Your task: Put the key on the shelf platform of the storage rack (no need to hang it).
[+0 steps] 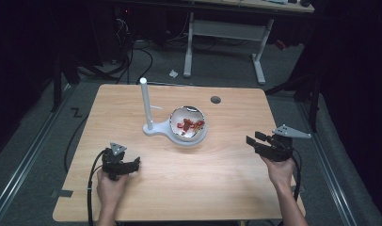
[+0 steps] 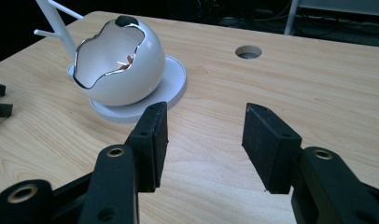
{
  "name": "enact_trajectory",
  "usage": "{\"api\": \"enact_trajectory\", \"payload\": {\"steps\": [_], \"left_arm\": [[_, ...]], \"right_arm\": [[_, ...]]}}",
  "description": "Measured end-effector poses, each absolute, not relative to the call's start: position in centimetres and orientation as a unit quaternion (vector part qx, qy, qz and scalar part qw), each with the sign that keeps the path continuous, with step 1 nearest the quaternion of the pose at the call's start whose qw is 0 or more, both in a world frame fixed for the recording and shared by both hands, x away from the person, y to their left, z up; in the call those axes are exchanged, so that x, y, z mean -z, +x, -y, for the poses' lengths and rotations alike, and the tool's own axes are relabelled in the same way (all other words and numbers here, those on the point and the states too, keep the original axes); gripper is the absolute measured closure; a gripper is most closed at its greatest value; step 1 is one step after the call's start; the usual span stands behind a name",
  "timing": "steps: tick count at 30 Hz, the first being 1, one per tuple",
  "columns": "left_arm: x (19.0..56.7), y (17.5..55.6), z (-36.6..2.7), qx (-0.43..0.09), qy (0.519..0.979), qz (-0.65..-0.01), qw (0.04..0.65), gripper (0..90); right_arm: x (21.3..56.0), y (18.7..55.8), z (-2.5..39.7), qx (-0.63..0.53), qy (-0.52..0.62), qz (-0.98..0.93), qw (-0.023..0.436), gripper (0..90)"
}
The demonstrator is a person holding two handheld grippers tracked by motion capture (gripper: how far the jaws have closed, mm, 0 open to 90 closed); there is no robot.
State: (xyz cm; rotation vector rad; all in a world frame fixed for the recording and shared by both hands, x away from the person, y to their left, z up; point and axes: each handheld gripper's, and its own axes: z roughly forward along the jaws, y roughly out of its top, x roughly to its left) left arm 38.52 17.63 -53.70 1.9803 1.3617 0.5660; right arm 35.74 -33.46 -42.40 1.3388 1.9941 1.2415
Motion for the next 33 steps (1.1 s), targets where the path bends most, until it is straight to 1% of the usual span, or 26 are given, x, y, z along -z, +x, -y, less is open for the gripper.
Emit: {"api": "enact_trajectory", "payload": {"steps": [14, 33], "left_arm": [[53.7, 38.5, -17.6, -0.216, 0.757, -0.521, 0.33, 15.0], [53.7, 38.5, -17.6, -0.216, 0.757, -0.52, 0.33, 15.1]], "right_arm": [[44.4, 35.3, 33.1, -0.447, 0.49, -0.72, 0.203, 50.8], [46.9, 35.8, 32.3, -0.444, 0.498, -0.721, 0.186, 51.0]]}}
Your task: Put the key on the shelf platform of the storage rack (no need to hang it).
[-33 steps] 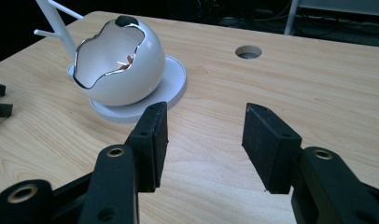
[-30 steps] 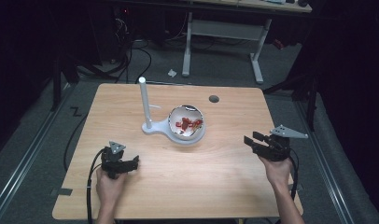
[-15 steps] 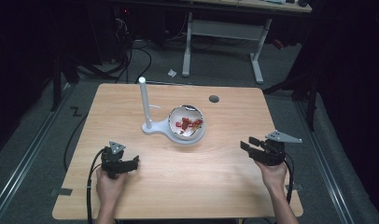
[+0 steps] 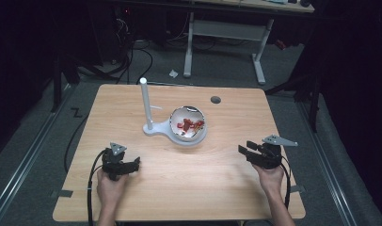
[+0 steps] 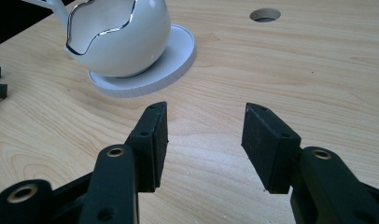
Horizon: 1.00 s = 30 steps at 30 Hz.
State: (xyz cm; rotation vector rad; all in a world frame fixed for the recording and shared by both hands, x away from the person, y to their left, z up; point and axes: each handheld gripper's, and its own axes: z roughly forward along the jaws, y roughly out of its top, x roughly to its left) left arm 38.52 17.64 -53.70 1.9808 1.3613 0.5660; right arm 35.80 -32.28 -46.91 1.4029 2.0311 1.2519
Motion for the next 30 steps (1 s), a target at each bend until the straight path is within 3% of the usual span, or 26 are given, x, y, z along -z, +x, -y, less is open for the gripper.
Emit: {"api": "enact_trajectory", "payload": {"steps": [30], "left_arm": [[53.7, 38.5, -17.6, -0.216, 0.757, -0.52, 0.33, 15.1]], "right_arm": [[50.8, 37.6, 30.1, -0.419, 0.503, -0.734, 0.183, 49.7]]}}
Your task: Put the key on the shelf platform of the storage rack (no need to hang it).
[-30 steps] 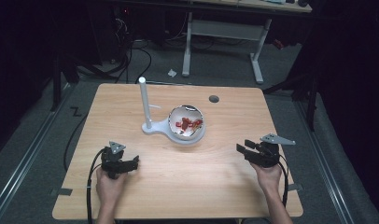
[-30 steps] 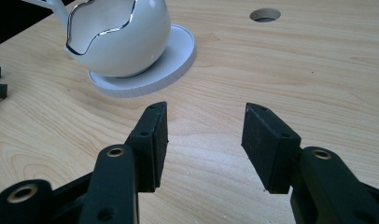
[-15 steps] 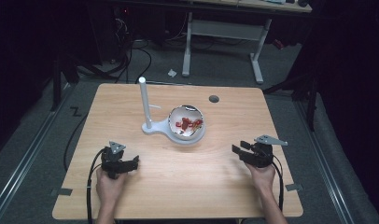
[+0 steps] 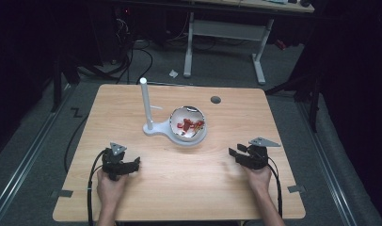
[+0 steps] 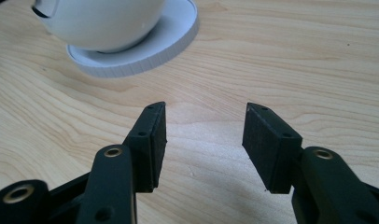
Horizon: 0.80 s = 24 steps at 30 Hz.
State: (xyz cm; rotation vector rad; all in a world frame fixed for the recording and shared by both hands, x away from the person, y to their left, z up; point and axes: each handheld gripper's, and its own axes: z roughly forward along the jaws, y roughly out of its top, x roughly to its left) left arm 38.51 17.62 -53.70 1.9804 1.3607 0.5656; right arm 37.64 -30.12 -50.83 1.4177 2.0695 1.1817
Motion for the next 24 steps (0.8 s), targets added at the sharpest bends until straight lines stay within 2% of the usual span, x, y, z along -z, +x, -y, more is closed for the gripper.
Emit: {"api": "enact_trajectory", "payload": {"steps": [24], "left_arm": [[53.7, 38.5, -17.6, -0.216, 0.757, -0.52, 0.33, 15.1]], "right_arm": [[53.0, 38.6, 29.5, -0.347, 0.511, -0.757, 0.213, 47.3]]}}
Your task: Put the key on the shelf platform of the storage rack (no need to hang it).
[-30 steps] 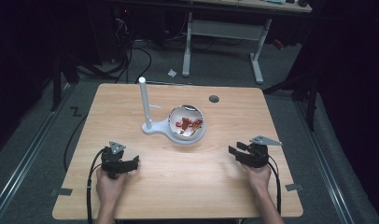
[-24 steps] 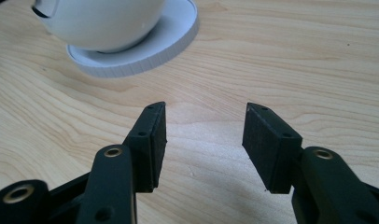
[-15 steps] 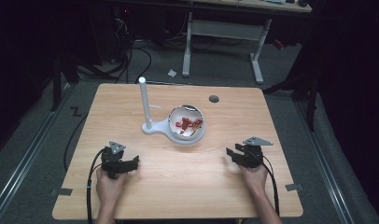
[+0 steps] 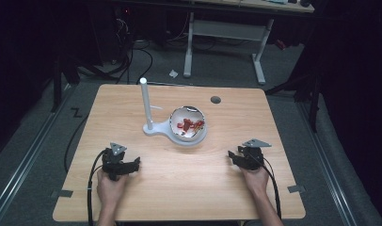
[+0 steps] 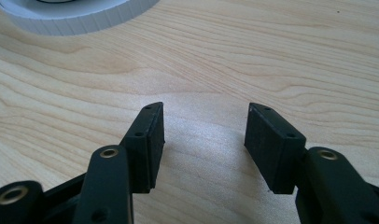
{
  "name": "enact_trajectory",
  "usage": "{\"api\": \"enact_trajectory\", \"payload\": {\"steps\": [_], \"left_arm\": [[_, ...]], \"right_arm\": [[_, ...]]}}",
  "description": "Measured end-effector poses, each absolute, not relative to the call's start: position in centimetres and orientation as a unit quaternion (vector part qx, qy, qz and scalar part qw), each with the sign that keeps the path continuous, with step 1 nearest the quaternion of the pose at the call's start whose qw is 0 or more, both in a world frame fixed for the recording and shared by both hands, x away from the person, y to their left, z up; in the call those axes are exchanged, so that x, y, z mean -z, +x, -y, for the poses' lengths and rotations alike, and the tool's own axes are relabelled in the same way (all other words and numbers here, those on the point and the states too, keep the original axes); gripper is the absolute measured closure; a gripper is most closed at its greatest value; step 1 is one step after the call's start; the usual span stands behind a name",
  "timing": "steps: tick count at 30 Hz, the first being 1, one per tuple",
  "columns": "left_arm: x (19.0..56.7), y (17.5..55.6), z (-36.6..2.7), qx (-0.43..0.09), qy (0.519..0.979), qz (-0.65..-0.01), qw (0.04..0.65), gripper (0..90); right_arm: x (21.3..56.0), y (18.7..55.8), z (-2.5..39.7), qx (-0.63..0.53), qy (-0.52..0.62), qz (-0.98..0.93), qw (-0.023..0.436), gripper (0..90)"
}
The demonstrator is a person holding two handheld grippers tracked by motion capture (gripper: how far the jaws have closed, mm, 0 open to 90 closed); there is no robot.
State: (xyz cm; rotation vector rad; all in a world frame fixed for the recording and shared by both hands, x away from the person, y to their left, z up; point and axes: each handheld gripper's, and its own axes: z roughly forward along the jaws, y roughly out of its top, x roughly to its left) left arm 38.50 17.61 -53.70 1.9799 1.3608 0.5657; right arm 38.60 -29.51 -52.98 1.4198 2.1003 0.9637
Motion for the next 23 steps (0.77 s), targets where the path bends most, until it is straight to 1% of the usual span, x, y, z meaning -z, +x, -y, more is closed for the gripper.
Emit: {"api": "enact_trajectory", "payload": {"steps": [6, 11, 23], "left_arm": [[53.71, 38.5, -17.61, -0.216, 0.757, -0.52, 0.33, 15.1], [53.72, 38.49, -17.6, -0.217, 0.757, -0.52, 0.331, 15.1], [53.72, 38.47, -17.59, -0.218, 0.756, -0.521, 0.331, 15.1]], "right_arm": [[53.04, 38.63, 29.08, -0.327, 0.503, -0.766, 0.229, 45.4], [53.06, 38.69, 29.16, -0.324, 0.51, -0.763, 0.229, 40.5], [53.06, 38.69, 29.17, -0.324, 0.511, -0.763, 0.229, 40.2]]}}
